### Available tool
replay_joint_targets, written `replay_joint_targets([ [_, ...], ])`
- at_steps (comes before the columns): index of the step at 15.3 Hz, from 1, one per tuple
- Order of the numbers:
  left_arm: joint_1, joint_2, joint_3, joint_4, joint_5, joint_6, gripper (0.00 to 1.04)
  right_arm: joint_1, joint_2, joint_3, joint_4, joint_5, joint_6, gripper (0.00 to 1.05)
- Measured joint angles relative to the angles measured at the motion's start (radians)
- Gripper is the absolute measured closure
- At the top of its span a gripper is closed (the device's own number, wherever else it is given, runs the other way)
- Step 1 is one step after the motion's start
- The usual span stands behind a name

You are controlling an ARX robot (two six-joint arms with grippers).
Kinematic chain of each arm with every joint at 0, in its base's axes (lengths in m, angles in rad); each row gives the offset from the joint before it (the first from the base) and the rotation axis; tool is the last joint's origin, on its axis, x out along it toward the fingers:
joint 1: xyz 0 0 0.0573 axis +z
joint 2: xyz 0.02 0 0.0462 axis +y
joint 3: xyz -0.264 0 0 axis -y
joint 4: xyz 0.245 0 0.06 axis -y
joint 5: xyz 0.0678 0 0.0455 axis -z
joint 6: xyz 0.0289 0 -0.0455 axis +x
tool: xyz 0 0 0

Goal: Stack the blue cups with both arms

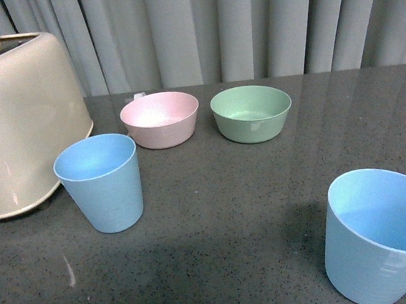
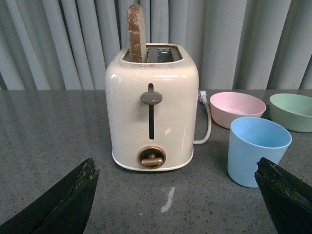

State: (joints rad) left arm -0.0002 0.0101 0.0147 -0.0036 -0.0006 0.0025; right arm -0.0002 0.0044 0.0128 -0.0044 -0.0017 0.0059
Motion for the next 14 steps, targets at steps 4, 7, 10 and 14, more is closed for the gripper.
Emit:
replay_joint_targets([
  [4,0.0,0.0,0.0,0.0,0.0,0.0,0.07,0.0,0.0,0.0,0.0,0.0,0.0,0.07],
  [7,0.0,0.0,0.0,0.0,0.0,0.0,0.07,0.0,0.0,0.0,0.0,0.0,0.0,0.07],
  [10,0.0,0.0,0.0,0.0,0.0,0.0,0.07,0.0,0.0,0.0,0.0,0.0,0.0,0.07],
  [14,0.0,0.0,0.0,0.0,0.0,0.0,0.07,0.0,0.0,0.0,0.0,0.0,0.0,0.07],
])
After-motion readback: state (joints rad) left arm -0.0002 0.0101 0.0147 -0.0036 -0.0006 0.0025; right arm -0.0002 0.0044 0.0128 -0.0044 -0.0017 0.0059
